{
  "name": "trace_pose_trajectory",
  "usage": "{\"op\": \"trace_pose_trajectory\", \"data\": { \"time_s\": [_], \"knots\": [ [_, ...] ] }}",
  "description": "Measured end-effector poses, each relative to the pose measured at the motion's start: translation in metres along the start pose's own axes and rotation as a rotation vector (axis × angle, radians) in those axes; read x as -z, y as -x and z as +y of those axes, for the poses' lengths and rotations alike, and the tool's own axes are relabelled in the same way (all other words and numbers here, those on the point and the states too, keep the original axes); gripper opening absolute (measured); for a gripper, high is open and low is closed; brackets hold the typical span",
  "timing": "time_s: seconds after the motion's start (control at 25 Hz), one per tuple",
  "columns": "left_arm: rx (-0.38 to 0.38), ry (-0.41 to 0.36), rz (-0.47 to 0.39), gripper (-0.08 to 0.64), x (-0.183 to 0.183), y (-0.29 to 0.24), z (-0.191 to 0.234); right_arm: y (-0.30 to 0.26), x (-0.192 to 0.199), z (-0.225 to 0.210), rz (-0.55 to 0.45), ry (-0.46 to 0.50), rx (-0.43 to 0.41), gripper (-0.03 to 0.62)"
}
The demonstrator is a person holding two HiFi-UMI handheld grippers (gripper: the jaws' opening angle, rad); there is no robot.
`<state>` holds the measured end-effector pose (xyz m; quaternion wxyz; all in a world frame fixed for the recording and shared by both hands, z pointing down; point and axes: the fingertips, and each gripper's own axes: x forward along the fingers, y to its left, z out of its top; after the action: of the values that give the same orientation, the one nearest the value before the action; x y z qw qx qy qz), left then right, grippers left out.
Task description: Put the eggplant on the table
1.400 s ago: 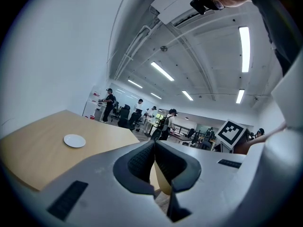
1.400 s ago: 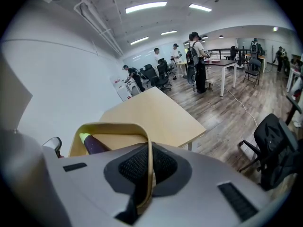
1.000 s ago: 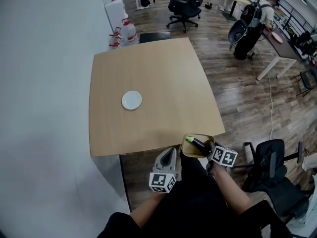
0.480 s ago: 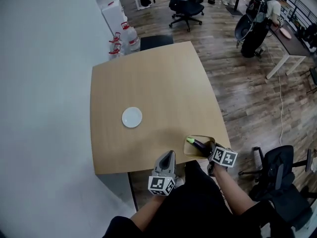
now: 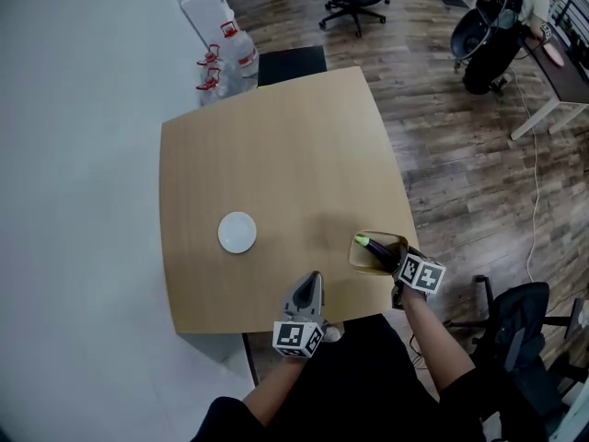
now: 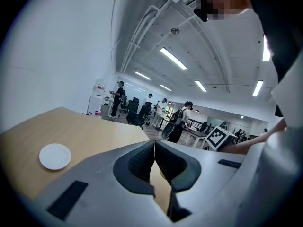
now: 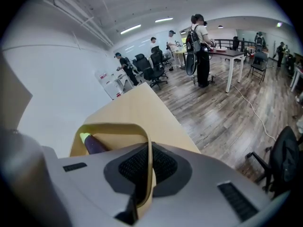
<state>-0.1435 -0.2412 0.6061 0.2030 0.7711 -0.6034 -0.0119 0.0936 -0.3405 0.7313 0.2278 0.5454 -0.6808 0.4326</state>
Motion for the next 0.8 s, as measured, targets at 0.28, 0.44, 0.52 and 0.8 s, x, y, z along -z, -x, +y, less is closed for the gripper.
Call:
{"op": "trace_pose_trajectory", "data": {
  "time_s": [0.28,0.44,0.52,0.8],
  "knots": [
    [-0.074,0.028,-0.025,0.014,-0.017,-0.036,0.013,-0.056,-0.044,-0.029,0.027,0.031,0.026,0.063],
    [-0.118,0.044,-0.035,0.014,-0.024,-0.036,0.027,-0.082,-0.052,-0.033,0.058,0.025,0.02,0.063],
    [-0.134,0.035,-0.035,0.014,-0.024,-0.039,0.031,-0.095,-0.056,-0.035,0.066,0.032,0.02,0.063],
    [-0.173,0.033,-0.018,0.014,-0.022,-0.042,0.035,-0.144,-0.066,-0.032,0.094,0.119,0.052,0.063]
  ]
}}
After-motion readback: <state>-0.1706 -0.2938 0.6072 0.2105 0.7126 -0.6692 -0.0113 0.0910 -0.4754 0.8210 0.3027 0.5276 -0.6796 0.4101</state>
